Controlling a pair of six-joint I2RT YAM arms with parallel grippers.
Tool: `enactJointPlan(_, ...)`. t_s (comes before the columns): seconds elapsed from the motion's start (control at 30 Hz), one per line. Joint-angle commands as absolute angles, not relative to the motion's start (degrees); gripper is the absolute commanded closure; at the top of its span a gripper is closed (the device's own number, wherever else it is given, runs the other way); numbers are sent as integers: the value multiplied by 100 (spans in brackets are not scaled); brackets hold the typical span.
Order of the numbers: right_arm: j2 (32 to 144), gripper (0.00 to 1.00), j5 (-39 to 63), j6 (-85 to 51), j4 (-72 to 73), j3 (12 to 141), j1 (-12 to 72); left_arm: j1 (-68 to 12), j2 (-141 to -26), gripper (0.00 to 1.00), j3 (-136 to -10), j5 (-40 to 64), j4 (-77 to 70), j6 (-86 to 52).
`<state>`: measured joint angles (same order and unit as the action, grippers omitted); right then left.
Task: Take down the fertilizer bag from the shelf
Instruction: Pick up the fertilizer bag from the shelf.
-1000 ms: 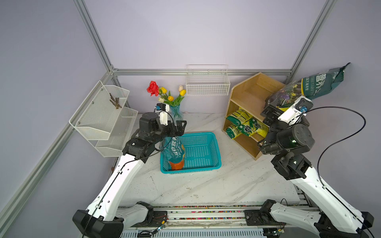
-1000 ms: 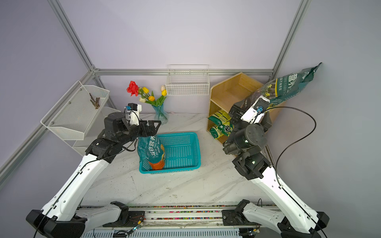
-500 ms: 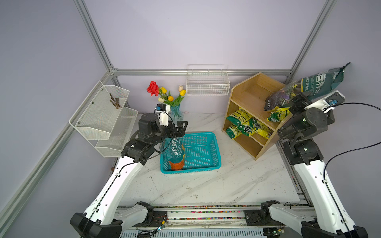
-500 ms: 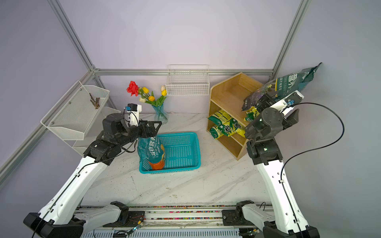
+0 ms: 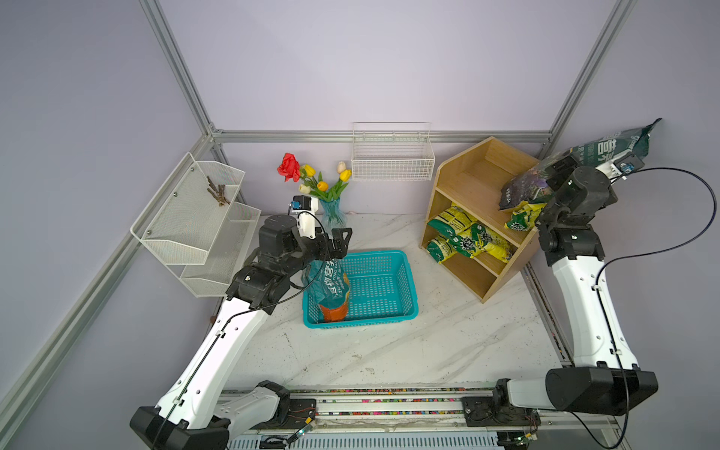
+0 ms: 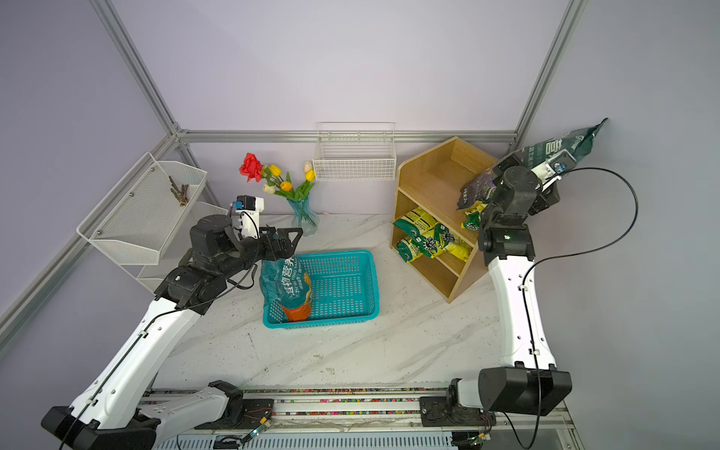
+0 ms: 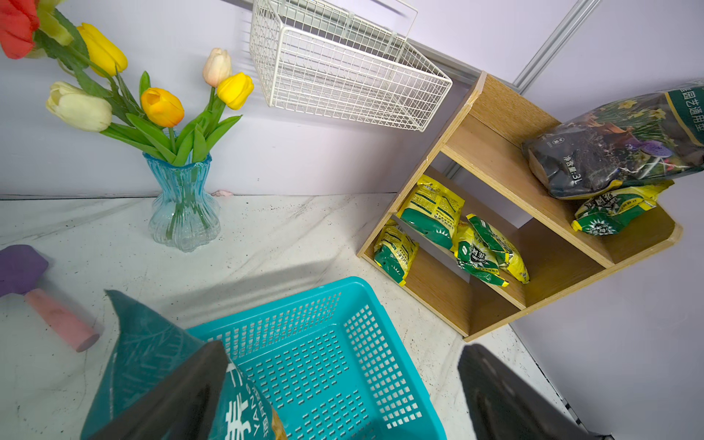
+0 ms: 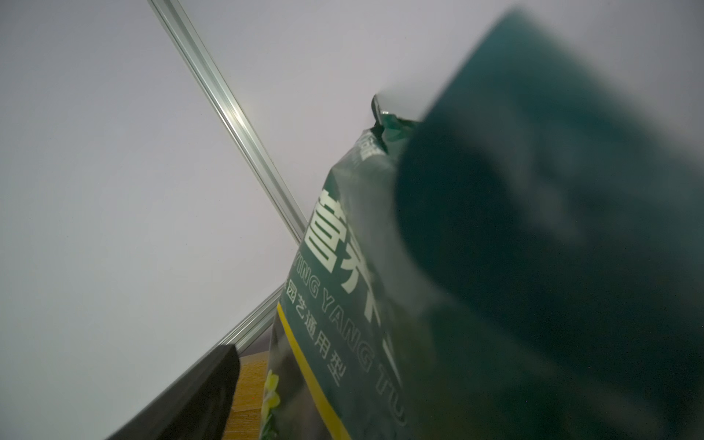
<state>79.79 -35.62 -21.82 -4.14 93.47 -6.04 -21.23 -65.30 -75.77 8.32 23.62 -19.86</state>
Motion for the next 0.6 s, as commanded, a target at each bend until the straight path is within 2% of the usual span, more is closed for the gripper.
enactJointPlan(0.0,8027,14,-2943,-2303,56,9489,-623,-2135,-6426,0,-7304,634,2453,-1884)
enactJointPlan(0.07,8075,27,-2714,-2270,204,9477,-619,-2136,-6412,0,-7282,573,2477,-1866)
enactJointPlan(0.13,8086,51,-2558,-2208,334,9458,-624,-2136,-6391,0,-7262,528,2479,-1858)
enactJointPlan(0.2,8039,81,-2370,-2051,547,9392,-617,-2136,-6376,0,-7249,501,2482,-1858)
enactJointPlan(0.27,7966,100,-2082,-1970,807,9312,-615,-2136,-6372,0,-7217,477,2486,-1857)
enactJointPlan(0.43,7836,100,-1299,-1673,1140,9431,-433,-2136,-6383,0,-7096,465,2482,-1886)
enactJointPlan(0.57,7687,100,-1194,-871,1664,9540,56,-2136,-6369,0,-6964,418,2487,-1901)
